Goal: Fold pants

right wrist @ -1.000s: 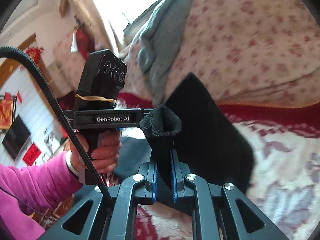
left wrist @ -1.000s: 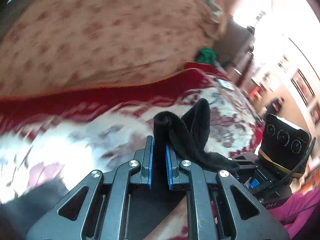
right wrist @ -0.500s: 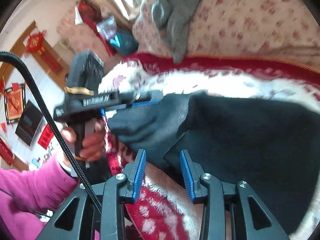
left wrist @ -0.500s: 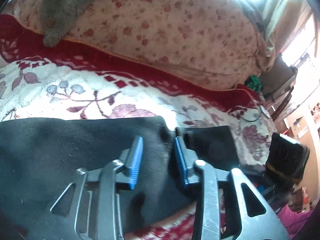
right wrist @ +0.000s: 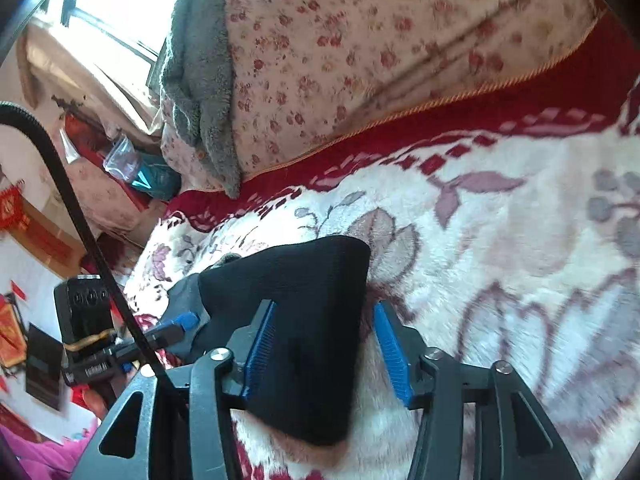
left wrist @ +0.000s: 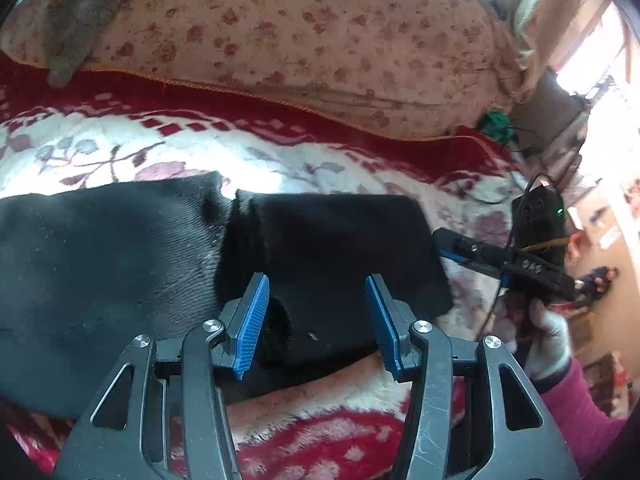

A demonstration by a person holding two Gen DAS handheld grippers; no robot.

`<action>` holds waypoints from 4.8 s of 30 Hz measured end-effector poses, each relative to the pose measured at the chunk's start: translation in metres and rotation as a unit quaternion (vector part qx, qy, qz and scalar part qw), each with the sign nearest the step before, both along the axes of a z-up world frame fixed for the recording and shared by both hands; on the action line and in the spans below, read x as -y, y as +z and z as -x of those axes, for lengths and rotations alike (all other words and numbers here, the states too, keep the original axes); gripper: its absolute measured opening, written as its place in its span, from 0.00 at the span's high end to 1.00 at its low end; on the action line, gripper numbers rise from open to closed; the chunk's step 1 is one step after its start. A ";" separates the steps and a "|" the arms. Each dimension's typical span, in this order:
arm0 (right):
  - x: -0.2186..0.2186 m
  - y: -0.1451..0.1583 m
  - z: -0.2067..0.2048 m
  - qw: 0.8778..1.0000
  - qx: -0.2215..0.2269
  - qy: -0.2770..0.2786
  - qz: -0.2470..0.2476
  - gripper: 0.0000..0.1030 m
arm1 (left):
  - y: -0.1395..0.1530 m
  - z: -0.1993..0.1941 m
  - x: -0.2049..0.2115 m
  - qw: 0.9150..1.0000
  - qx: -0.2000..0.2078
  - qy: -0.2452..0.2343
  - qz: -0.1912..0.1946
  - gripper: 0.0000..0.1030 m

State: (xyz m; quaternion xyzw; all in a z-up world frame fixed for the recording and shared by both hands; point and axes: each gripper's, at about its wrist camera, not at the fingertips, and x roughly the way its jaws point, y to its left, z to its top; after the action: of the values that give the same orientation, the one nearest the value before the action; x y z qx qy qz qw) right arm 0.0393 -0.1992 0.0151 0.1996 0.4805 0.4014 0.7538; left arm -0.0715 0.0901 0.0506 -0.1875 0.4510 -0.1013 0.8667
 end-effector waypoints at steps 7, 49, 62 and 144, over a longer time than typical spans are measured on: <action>-0.025 -0.016 -0.009 1.000 0.000 0.026 -0.015 0.63 | -0.031 -0.007 -0.001 0.998 -0.038 0.056 -0.009 0.53; -0.086 0.058 0.052 0.990 0.114 0.064 0.052 0.59 | 0.012 0.075 -0.084 0.984 -0.021 0.175 -0.008 0.54; -0.212 0.054 0.071 0.968 0.154 0.167 0.111 0.59 | 0.005 0.133 -0.168 0.952 -0.026 0.305 -0.004 0.54; -0.243 0.152 0.039 0.949 0.197 0.227 -0.098 0.88 | 0.102 0.093 -0.059 0.974 0.182 0.137 -0.018 0.83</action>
State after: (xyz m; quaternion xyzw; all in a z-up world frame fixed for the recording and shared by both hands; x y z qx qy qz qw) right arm 0.0001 0.0433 0.1670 0.0752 0.3132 0.6382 0.6992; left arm -0.1642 0.1488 0.1522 -0.2105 0.2579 -0.0061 0.9429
